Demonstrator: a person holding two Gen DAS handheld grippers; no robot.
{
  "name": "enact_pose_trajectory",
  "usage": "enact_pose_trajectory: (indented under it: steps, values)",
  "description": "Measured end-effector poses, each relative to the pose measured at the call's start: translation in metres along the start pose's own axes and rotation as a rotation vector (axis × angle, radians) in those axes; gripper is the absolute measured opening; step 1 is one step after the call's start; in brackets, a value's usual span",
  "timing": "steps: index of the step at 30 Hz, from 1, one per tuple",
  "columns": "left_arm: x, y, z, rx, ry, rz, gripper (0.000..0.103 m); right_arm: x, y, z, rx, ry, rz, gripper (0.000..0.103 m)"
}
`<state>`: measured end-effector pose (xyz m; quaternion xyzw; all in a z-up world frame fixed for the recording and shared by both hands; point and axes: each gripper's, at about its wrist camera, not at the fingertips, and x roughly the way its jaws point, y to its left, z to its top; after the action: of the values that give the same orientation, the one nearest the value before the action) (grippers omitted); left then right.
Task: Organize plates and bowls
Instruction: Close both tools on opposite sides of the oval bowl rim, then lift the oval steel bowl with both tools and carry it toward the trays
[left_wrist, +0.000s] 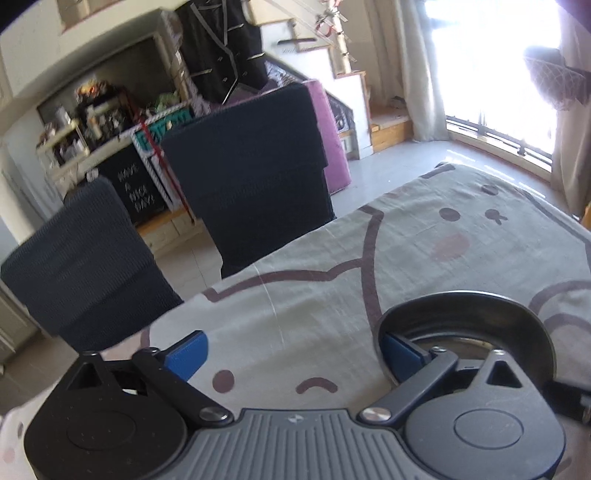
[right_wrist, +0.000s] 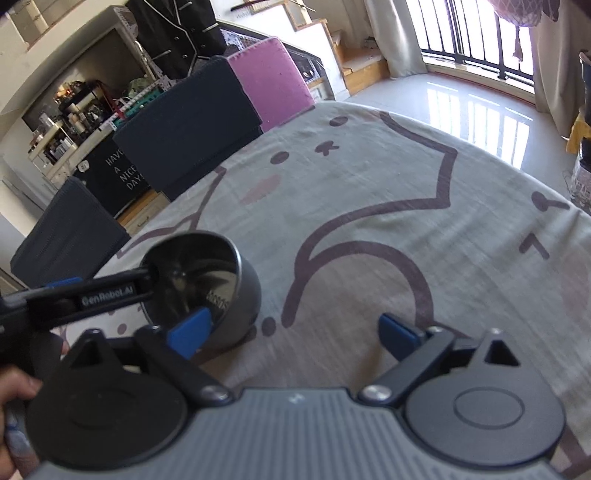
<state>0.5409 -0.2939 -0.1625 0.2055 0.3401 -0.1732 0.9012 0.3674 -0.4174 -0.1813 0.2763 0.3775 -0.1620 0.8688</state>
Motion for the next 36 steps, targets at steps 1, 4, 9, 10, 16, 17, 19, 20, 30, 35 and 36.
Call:
enact_pose_trajectory:
  steps: [1,4,9,10,16,17,19,20,30,35,36]
  values:
    - [0.0,0.001,0.0,0.001,-0.003,-0.006,0.089,-0.002,0.0,0.0,-0.009,-0.01,0.011,0.086]
    - [-0.003,0.003,-0.003,-0.019,-0.009,-0.066,0.07,-0.006,0.005,0.001,-0.047,-0.038,0.025,0.072]
    - [-0.009,0.003,-0.008,-0.046,-0.019,-0.163,0.037,-0.012,0.016,-0.002,-0.125,-0.074,0.037,0.048]
    - [-0.009,0.003,-0.009,-0.06,-0.016,-0.181,0.029,-0.013,0.017,-0.002,-0.131,-0.076,0.04,0.043]
    - [-0.011,0.012,-0.019,-0.129,-0.005,-0.221,0.007,0.001,0.013,-0.007,-0.139,0.003,-0.035,0.0]
    - [-0.011,0.015,-0.021,-0.15,-0.001,-0.227,0.007,0.006,0.005,-0.008,-0.083,0.032,0.008,0.0]
    - [-0.012,0.016,-0.023,-0.151,0.003,-0.224,0.007,0.006,-0.007,-0.005,0.026,0.037,0.064,0.0]
    - [-0.012,0.016,-0.023,-0.146,0.004,-0.222,0.007,0.003,-0.009,-0.004,0.042,0.019,0.068,0.0]
    - [-0.014,0.014,-0.027,-0.105,-0.024,-0.234,0.007,-0.014,-0.009,0.005,0.039,-0.128,0.206,0.048]
    - [-0.009,0.016,-0.031,-0.102,-0.007,-0.25,0.012,-0.002,0.005,0.005,-0.034,-0.114,0.142,0.046]
    - [-0.007,0.016,-0.032,-0.104,-0.001,-0.255,0.012,-0.001,0.004,0.005,-0.043,-0.118,0.14,0.04]
